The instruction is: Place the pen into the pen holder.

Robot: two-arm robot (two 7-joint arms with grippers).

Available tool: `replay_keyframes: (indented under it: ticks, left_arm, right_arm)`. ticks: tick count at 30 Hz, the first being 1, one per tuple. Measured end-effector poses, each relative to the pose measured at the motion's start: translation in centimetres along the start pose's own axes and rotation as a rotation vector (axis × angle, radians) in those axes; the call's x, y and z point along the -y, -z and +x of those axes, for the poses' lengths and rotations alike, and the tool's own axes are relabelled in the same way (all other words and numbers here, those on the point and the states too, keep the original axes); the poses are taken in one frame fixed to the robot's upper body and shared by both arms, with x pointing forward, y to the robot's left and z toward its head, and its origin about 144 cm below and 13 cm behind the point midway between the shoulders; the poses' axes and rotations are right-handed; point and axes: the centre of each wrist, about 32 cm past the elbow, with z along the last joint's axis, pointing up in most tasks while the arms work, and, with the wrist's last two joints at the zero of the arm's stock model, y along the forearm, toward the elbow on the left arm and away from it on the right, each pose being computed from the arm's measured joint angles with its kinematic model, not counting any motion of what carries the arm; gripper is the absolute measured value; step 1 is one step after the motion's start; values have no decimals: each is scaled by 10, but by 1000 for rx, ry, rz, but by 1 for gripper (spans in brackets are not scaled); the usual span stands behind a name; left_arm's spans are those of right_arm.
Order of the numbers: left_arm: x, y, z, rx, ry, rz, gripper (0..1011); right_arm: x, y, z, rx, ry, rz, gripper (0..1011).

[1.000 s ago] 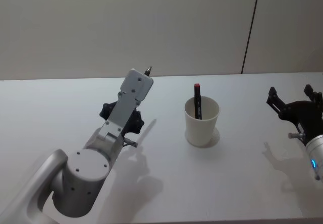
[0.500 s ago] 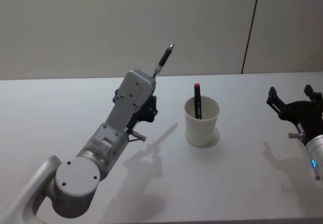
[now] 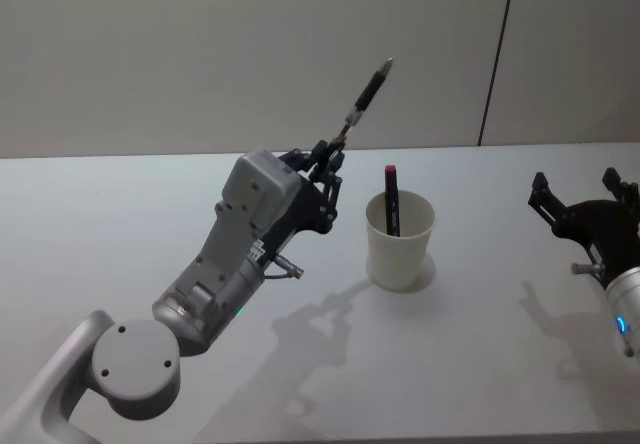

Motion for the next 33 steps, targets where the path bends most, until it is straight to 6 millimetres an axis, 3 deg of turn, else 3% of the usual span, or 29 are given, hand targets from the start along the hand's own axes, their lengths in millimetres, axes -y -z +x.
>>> replay_keyframes:
  ticks: [14,33]
  left_arm:
    - [9,17,12,-22,175,-176,176]
    - [17,29,19,-19,301,-248,176]
  right_arm:
    - [0,0,0,0,0,0,1002]
    - [1,-1,1,-6,-21,4,1002]
